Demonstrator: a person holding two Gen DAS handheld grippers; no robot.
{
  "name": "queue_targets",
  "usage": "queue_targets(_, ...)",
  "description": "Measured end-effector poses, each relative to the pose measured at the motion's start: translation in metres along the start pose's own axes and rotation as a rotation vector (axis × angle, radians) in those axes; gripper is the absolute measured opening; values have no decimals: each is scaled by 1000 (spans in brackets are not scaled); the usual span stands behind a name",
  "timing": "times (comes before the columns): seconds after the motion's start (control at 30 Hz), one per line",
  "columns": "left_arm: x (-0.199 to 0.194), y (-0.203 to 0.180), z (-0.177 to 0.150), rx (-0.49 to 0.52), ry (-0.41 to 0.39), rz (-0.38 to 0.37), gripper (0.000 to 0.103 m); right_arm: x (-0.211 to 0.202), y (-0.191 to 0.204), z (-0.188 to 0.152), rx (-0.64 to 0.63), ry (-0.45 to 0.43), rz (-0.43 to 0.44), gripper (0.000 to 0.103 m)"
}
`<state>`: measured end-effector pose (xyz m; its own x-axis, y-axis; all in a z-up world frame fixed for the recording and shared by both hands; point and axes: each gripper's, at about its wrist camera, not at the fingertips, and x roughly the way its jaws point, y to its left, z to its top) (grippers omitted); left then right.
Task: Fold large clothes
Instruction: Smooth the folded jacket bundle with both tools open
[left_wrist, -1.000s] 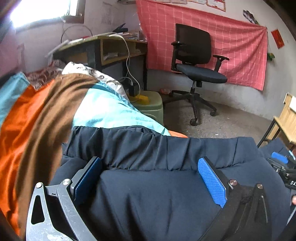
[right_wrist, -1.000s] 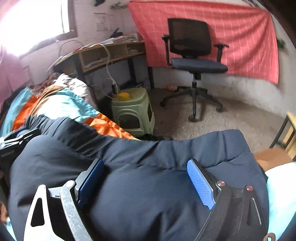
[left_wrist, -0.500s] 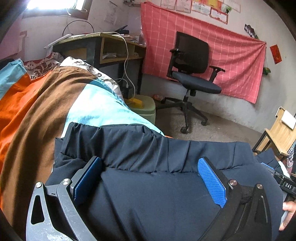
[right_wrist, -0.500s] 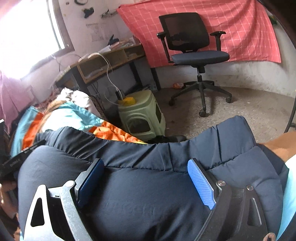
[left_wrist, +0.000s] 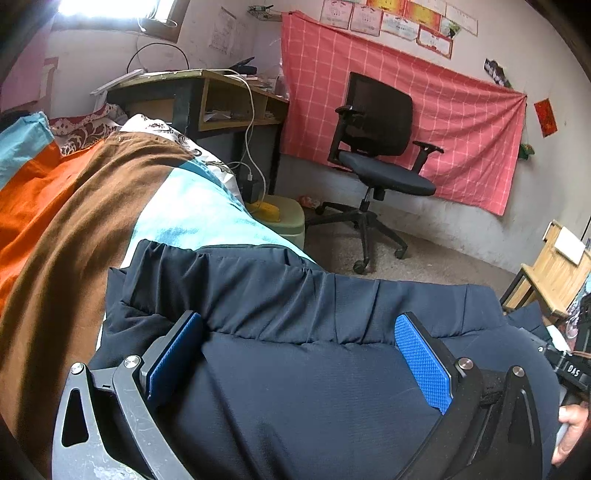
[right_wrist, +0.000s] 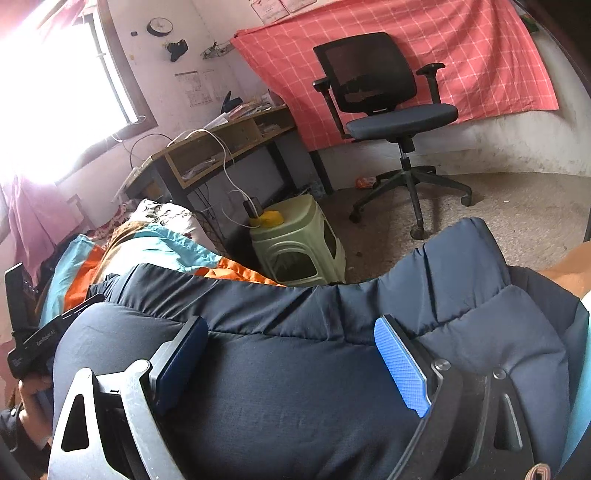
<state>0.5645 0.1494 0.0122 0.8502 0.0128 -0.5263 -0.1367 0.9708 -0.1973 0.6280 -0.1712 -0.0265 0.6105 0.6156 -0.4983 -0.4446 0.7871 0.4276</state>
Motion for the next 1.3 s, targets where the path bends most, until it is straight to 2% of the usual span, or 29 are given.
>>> queue_targets(0.1, -11, 13, -4, -55, -40, -84, 102, 0, 0, 0, 4, -5, 7, 91)
queue_targets(0.23, -24, 39, -7, -175, -90, -240, 102, -7, -4, -4, 26, -33, 51, 91)
queue_targets(0.37, -32, 52, -5, -233, -91, -300, 102, -12, -10, -6, 57, -43, 84, 91)
queue_targets(0.53, -53, 64, 10, -249, -46, -291, 102, -21, -7, -6, 57, -51, 36, 92)
queue_targets(0.63, -74, 76, 18, -196, -44, -237, 102, -35, 2, -3, 17, -97, -157, 93)
queue_targets(0.77, -88, 91, 15, -139, 12, -191, 102, -60, 2, 1, 29, -183, -285, 100)
queue_targets(0.87, -92, 103, 7, -151, 64, -188, 102, -70, -7, 2, 42, -190, -305, 101)
queue_targets(1.13, -89, 104, -19, -152, 149, -170, 102, -104, -23, -4, 22, -180, -347, 103)
queue_targets(1.3, -86, 109, -30, -144, 204, -180, 102, -115, -37, -17, -30, -105, -429, 103)
